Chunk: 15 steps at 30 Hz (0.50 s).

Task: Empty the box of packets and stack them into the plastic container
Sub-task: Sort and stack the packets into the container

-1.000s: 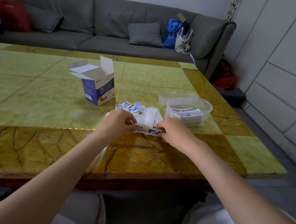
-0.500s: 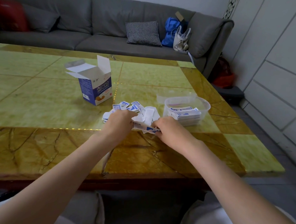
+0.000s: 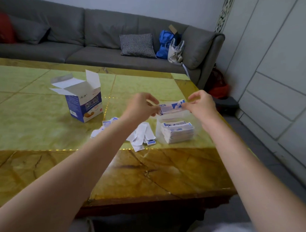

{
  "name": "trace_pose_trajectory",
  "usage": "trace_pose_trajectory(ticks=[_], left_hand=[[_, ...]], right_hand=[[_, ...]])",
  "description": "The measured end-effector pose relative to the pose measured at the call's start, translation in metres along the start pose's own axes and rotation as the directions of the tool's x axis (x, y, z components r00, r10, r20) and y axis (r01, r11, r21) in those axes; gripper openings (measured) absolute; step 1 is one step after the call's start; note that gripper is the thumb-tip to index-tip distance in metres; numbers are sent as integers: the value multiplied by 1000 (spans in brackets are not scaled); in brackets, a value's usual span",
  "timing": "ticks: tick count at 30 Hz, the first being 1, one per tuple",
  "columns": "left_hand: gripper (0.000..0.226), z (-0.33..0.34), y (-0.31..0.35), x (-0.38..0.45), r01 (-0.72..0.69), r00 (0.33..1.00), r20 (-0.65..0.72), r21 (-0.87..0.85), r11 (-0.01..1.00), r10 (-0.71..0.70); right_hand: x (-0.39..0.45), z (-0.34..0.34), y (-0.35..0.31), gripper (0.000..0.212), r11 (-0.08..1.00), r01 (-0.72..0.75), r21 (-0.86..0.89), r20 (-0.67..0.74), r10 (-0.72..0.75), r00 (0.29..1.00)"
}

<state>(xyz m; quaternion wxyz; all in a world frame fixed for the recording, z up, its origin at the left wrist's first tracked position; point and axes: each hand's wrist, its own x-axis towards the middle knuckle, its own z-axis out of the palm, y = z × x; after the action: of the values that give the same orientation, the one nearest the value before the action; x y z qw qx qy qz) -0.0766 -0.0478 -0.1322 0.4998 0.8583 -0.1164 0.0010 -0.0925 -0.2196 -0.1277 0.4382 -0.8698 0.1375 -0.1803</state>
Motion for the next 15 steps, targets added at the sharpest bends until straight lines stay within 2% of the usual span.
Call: trace_pose_trajectory(ticks=[3,6,8,11,15], left_hand=[[13,20,10,18,11,1000,21,181,983,-15],[13,34,11,28,24,996,70,416,909,-58],[9,42,11,33,13,995,74,543,840,-64],[24,49,13,34,-33,995,90,701,712,-43],[22,52,19,30,-149,987,158,830,537,30]], right_hand=[[11,-4,4,18,962,7,-274,35,3,999],[15,4,11,7,890,44,-455,117,11,993],[19,10,16,10,861,62,-504,136,8,991],[19,15,19,7,819,106,-564,169,-12,986],[17,16,25,7,763,165,-625,207,-42,977]])
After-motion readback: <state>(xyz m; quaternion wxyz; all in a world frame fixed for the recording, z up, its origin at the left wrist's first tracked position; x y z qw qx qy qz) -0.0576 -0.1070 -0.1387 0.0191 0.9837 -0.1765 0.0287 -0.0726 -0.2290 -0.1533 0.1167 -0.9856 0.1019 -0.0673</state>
